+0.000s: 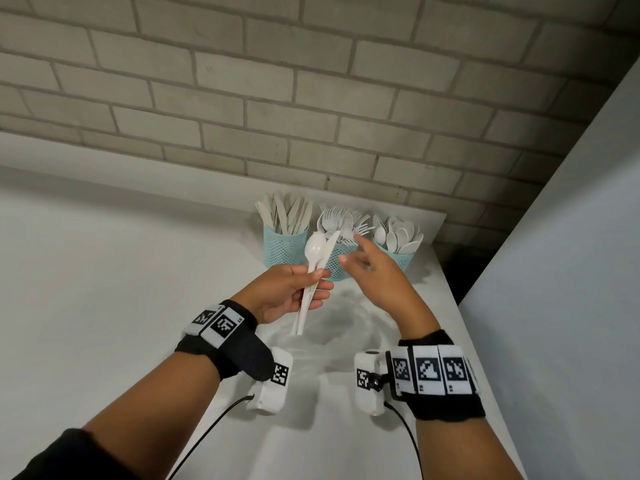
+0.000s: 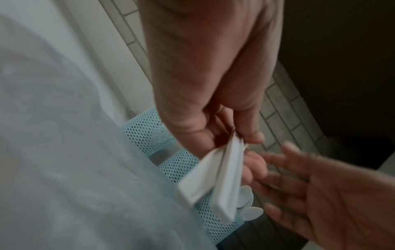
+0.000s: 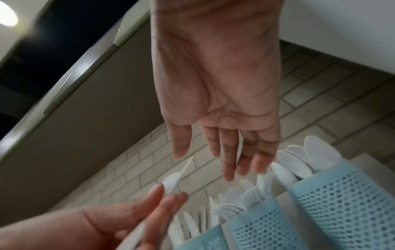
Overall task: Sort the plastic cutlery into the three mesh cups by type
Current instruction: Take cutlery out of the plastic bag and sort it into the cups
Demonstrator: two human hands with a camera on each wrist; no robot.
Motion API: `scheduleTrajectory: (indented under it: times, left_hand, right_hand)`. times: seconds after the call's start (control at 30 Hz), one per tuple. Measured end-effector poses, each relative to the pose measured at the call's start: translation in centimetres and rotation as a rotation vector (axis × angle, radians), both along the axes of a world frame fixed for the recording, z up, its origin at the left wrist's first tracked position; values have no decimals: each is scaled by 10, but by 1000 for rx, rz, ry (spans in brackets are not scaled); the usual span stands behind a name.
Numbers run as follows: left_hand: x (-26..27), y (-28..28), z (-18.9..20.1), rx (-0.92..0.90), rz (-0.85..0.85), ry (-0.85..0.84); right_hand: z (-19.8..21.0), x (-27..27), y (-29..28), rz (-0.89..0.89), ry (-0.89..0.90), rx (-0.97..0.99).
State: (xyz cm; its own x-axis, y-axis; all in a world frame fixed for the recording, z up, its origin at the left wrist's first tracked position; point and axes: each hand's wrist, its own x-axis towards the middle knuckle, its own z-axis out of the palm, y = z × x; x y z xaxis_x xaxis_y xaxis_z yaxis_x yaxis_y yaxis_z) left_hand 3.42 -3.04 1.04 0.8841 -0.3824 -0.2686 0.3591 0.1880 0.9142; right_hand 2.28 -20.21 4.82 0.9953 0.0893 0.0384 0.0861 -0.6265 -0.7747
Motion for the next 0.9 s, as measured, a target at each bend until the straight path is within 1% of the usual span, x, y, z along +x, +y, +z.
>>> scheduleTrajectory:
  times: [0.07,0.13,0.33,0.63,0.7,0.8,0.9]
  left_hand:
    - [-1,-3,3,-16,-27,-4]
    - [-2,-4,5,-27,-42,-10]
    - [-3,0,9,-55,-47,-14]
    - [0,5,5,2,-1,21]
    - [3,4,4,39,66,-14]
    - [9,-1,4,142,161,-113]
    - [14,-9,9,184,143,-144]
  right_hand:
    - [11,-1,9,18,3,147]
    - [12,2,16,12,12,258]
    - [1,12,23,-48,0,421]
    - [-10,28,13,-180,-6,460]
    - [-11,30,10,-203,-22,459]
    - [-12,32,6,-230,-41,443]
    - [-12,34,3,-236,-49,461]
